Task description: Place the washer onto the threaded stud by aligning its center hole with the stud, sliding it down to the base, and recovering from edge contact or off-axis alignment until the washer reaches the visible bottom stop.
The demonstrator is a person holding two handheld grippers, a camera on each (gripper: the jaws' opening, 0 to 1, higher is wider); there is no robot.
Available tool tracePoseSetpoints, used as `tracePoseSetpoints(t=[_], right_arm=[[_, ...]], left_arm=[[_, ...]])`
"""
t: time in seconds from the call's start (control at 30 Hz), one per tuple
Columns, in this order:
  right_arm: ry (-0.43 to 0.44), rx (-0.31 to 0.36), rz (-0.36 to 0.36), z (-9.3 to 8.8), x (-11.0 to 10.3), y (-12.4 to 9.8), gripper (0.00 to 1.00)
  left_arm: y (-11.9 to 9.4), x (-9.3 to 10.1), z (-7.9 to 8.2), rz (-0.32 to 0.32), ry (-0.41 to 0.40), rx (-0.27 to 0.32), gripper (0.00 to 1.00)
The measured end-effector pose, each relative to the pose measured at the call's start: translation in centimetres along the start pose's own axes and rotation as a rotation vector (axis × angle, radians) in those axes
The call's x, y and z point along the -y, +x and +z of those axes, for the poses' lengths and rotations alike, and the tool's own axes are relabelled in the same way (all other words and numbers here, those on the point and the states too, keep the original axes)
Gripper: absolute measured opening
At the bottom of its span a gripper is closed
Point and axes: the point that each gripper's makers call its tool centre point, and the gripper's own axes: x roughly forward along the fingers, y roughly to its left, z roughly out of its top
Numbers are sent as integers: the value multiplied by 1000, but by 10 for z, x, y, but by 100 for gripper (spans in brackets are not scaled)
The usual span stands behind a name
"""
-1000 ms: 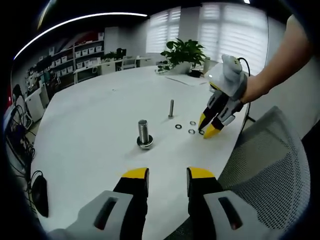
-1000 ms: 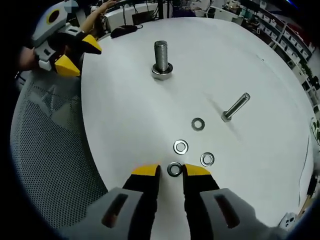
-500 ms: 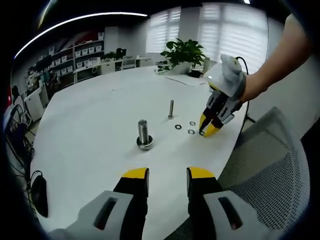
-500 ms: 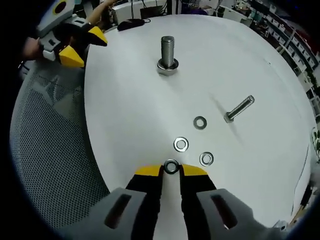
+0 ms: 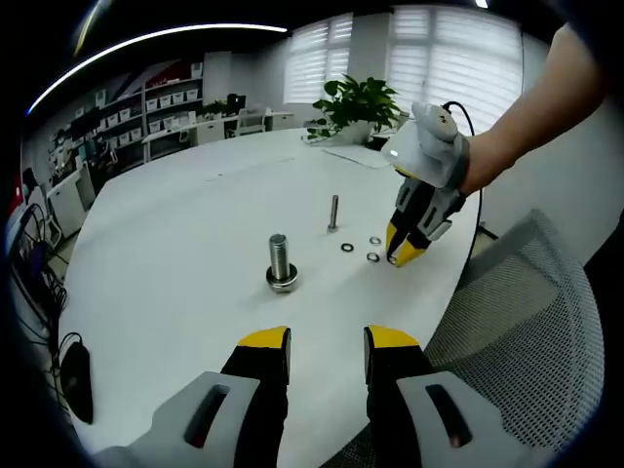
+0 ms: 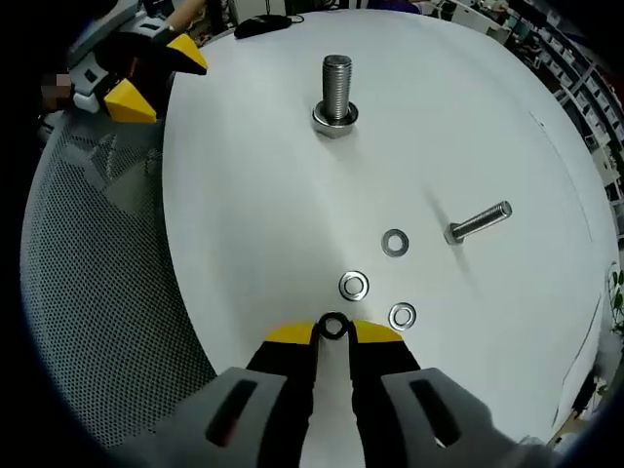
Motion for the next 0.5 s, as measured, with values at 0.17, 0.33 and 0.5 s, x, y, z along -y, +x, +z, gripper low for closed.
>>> tracePoseSetpoints(t=[0.17, 0.33, 0.5], right_arm=[[-38, -12, -4, -2, 0, 0, 14], [-35, -9, -2, -2, 0, 1, 14], [-40, -3, -5, -4, 0, 1, 13]], left_arm=[[1, 0, -1, 1, -2, -3, 28], [1, 0, -2, 1, -3, -4, 28], [1, 1, -2, 1, -5, -5, 28]])
